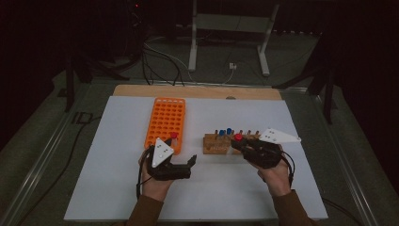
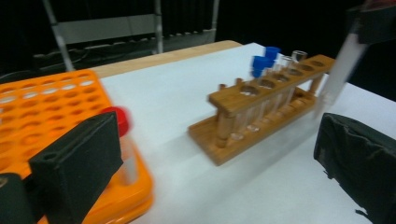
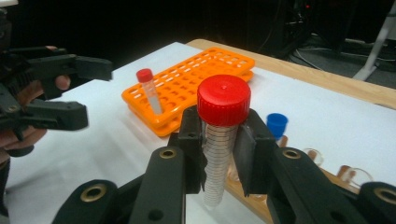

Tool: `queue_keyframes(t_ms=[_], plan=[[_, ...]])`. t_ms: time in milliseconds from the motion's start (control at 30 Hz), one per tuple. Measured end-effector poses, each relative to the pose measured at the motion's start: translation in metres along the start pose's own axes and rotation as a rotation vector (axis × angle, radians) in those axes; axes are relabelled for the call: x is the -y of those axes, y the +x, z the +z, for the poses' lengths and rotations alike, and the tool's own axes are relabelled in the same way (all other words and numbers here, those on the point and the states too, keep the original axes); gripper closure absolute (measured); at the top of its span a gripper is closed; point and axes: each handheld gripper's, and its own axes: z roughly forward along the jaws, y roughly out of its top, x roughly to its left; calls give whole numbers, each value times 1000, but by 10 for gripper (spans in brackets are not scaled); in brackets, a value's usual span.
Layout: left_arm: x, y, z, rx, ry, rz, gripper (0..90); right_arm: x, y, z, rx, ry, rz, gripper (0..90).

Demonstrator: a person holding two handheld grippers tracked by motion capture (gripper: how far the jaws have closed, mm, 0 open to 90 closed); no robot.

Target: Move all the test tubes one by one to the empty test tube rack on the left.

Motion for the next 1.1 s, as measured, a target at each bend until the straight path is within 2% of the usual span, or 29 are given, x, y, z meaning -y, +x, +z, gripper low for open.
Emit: queue_keyframes(t_ms=[133,233,300,367,567,667,733,833,867,967,1100], plan=[[-6,-13,10,59,8,11,66,0,4,2,-14,4,-4,740],[-12,-24,18,112,29,30,170,-1,7,3,-25,5,-5,740],[-15,-32,24,129,42,48,238,-1,8,4,-30,9,-8,740],[-18,-38,30,148,42,54,266,-1,9,4,-35,10,-6,740],[-20,-53,44,151,43,59,357,-1,12,5,-46,11,-10,740],[-20,-58,50,154,58,55,457,-1,15,8,-53,17,-16,740],[-20,-60,53,163,59,51,476,0,15,8,-55,19,-18,739],[-20,-62,56,172,56,46,568,1,16,10,-56,24,-17,740],[-20,-62,56,177,56,46,568,1,16,10,-56,24,-17,740],[-19,-64,57,189,56,47,646,1,15,10,-55,25,-19,740],[-19,-65,59,198,50,41,663,1,16,11,-55,32,-21,740]])
